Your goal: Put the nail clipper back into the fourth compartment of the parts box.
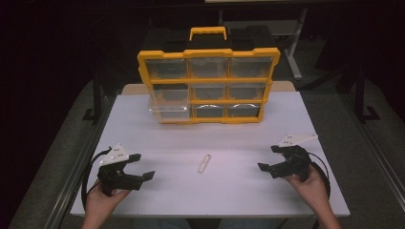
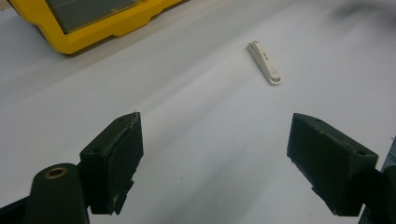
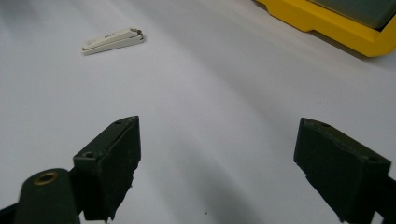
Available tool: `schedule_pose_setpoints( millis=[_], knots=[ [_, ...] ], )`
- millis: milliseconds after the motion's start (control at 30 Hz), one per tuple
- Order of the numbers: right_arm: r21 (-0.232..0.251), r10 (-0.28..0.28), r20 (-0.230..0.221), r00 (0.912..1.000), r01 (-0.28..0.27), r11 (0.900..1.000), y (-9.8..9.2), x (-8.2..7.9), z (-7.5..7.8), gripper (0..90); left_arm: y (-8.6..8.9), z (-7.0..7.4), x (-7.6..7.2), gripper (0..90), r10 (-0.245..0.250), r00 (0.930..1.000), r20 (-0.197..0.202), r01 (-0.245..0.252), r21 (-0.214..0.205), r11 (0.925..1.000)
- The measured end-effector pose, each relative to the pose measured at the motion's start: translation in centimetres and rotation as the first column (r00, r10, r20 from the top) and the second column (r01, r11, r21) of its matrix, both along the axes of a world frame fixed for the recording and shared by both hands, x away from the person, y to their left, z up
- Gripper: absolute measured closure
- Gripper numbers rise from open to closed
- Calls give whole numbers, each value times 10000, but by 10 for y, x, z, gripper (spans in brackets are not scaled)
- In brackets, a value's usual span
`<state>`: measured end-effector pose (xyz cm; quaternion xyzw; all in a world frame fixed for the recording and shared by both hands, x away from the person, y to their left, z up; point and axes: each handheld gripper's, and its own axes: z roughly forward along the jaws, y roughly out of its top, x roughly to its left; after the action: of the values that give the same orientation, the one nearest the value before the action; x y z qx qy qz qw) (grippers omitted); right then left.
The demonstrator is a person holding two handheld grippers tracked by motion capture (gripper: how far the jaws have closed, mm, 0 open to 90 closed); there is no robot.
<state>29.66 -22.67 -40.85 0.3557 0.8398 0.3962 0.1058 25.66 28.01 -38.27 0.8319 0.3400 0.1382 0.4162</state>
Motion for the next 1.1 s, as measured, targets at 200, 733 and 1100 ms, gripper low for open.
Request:
schedule_pose_setpoints(
  millis=[200,733,1100],
  knots=[
    [-77,3,-174,9998,-5,10000,1,0,-4,140,0,0,0,183,-29,10000,34,29,-11,10000],
    [-39,79,-253,9996,-80,10000,5,3,-6,140,2,-1,-2,183,10,10000,59,-9,-130,9999],
    [32,314,-303,9990,-313,9995,13,5,-6,140,1,1,-3,183,66,9998,189,-62,-231,9997]
  ],
)
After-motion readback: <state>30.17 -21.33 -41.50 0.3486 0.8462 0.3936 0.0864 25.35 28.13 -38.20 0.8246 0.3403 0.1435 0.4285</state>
